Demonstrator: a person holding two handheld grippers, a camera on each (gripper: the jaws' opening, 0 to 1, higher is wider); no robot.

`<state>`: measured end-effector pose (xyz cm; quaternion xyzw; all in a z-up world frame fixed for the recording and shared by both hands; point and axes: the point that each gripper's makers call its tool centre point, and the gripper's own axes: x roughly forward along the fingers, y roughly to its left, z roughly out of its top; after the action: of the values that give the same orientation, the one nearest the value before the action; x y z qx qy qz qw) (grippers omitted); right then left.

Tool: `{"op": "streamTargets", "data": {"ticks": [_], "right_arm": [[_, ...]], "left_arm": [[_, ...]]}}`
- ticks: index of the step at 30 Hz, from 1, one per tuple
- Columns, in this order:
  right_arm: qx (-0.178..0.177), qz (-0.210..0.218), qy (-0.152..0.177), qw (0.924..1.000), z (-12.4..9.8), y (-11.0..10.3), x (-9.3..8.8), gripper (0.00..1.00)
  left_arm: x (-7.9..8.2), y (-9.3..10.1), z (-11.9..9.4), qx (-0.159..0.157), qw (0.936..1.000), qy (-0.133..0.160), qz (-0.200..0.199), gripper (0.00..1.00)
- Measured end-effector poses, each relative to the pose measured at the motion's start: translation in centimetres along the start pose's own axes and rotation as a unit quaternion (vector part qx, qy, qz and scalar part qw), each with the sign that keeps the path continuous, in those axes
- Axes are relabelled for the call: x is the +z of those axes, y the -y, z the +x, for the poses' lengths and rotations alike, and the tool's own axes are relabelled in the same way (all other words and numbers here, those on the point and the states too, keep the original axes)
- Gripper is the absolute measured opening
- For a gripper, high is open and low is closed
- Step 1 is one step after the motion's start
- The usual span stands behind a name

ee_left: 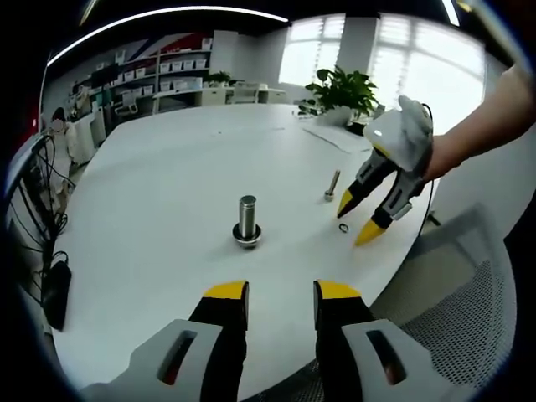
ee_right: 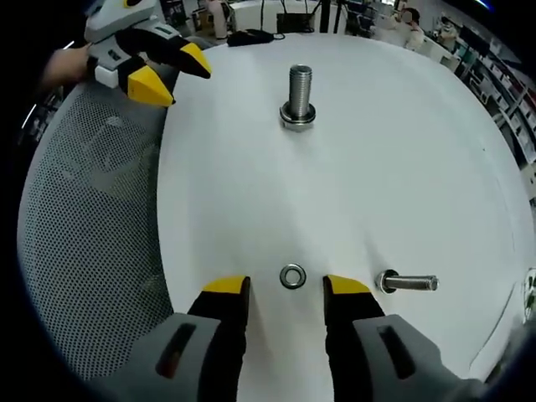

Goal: Place the washer onto the threaded stud by aligning its center hole with the stud, sliding it down to the base, and recovering from edge contact or off-axis alignment until the washer reaches the visible bottom stop.

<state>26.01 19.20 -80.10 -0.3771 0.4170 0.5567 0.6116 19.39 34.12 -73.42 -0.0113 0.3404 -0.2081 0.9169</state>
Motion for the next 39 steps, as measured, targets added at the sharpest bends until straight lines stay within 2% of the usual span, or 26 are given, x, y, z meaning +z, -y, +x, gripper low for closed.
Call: {"op": "streamTargets", "data": {"ticks": [2, 8, 20, 24, 31, 34, 39], "right_arm": [[-0.006, 0.014, 0.005, 0.9999, 0.1, 0.21, 0.14, 0.36], [0.002, -0.011, 0.004, 0.9999, 0.05, 0.17, 0.18, 0.32], [0.016, -0.045, -0.038, 0.9981, 0.32, 0.17, 0.5, 0.16], [0.029, -0.034, -0.068, 0.9967, 0.43, 0.4, 0.46, 0.15], [0.031, -0.063, -0.141, 0.9875, 0.6, 0.41, 0.47, 0.14], [0.023, -0.072, -0.162, 0.984, 0.65, 0.35, 0.47, 0.14], [0.011, -0.074, -0.17, 0.9826, 0.6, 0.28, 0.34, 0.15]], "left_arm": [[-0.08, -0.05, 0.04, 0.0, 1.0, -0.002, -0.001, 0.29], [-0.09, 0.01, 0.08, -0.002, 1.0, -0.002, -0.001, 0.29], [0.12, -0.06, -0.01, -0.001, 1.0, 0.003, -0.002, 0.29], [0.14, -0.17, 0.02, 0.0, 1.0, 0.004, -0.004, 0.29], [0.12, -0.1, 0.0, 0.0, 1.0, 0.002, -0.003, 0.29], [0.14, -0.17, 0.01, 0.001, 1.0, 0.003, -0.004, 0.29], [0.1, -0.28, 0.09, 0.001, 1.0, 0.003, -0.004, 0.29]]}}
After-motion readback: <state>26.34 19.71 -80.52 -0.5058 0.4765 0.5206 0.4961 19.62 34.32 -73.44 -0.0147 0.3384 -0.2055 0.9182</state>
